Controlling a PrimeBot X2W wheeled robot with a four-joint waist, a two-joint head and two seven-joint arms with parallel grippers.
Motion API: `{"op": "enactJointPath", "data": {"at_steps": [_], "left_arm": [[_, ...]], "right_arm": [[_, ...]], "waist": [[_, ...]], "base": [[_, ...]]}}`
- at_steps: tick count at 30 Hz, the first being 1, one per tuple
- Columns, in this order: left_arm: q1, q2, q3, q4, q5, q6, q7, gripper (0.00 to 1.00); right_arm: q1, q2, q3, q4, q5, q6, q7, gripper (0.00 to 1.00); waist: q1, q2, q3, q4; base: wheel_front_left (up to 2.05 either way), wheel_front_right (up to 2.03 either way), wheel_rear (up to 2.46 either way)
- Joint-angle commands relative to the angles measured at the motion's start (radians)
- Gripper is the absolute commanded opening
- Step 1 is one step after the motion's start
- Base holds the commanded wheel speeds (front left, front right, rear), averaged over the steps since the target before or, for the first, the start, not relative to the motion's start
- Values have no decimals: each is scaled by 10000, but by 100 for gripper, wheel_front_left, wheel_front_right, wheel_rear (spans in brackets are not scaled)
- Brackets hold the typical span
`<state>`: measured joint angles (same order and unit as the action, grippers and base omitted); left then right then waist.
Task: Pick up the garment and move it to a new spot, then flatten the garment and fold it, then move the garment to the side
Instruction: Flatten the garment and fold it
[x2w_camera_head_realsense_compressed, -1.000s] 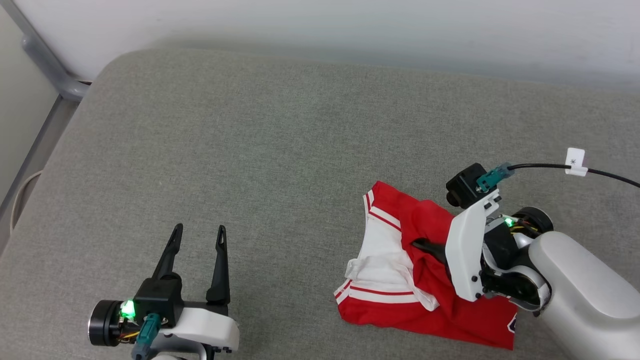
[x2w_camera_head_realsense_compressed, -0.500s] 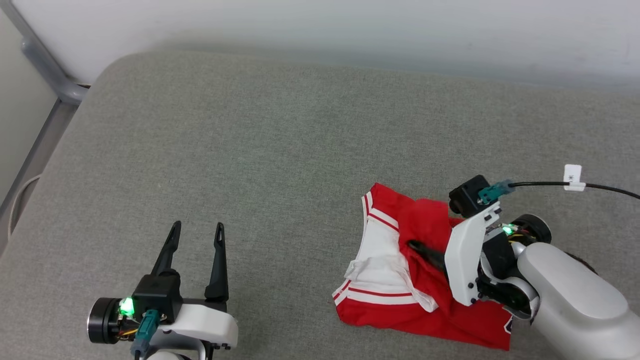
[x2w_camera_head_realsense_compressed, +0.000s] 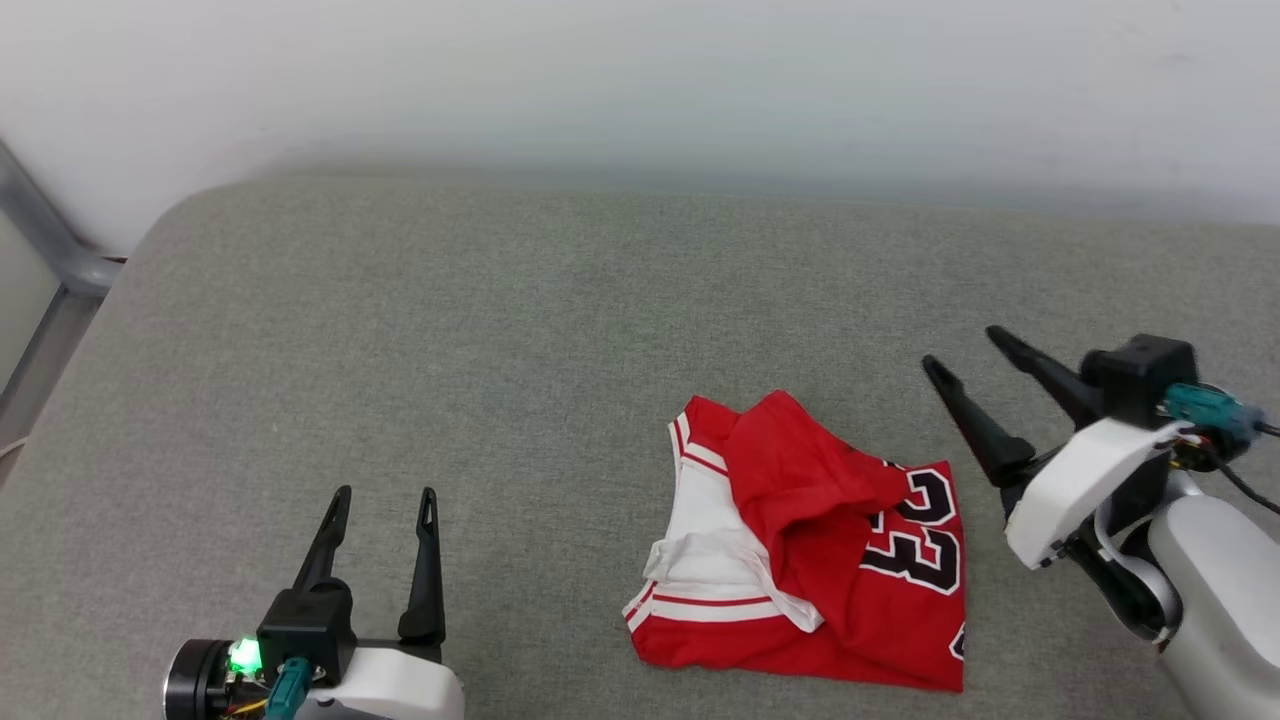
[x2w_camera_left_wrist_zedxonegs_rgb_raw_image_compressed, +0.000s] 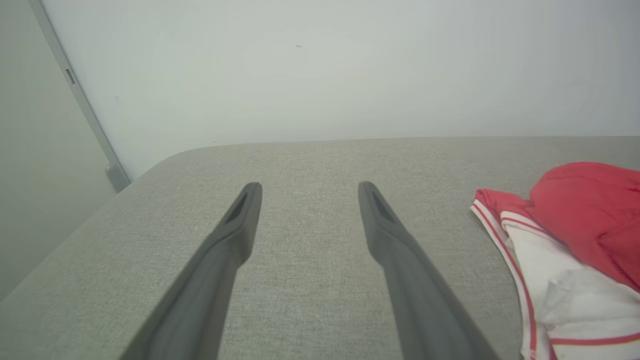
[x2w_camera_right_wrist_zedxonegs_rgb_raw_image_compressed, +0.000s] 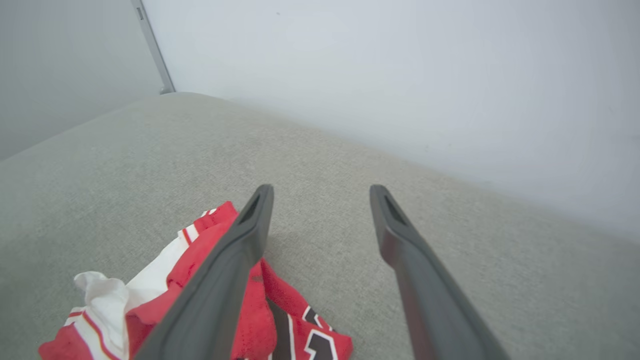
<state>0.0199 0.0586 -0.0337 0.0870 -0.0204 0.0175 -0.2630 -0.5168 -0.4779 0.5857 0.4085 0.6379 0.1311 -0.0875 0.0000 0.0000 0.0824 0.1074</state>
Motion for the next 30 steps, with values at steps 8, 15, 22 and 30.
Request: {"op": "enactJointPath", "data": {"at_steps": [8, 15, 22, 30], "left_arm": [[358, 97, 83, -131, 87, 38, -23, 100], [562, 117, 69, -283, 95, 26, -23, 100], [789, 109, 16, -475, 44, 37, -23, 100], [1005, 129, -16, -591, 27, 31, -23, 100]], "right_arm": [[1602, 1018, -3105, -382, -2366, -8, -1627, 100], [3328, 2325, -5211, -2068, -3982, -8, -1775, 100], [5055, 3444, -6199, -3643, -4659, -8, -1771, 100], [6316, 3995, -6567, -4406, -4927, -8, -1771, 100]], "waist": [[0, 0, -445, -489], [0, 0, -730, -644], [0, 0, -894, -688], [0, 0, -995, -661]], "base": [[0, 0, 0], [0, 0, 0], [0, 0, 0], [0, 0, 0]]}}
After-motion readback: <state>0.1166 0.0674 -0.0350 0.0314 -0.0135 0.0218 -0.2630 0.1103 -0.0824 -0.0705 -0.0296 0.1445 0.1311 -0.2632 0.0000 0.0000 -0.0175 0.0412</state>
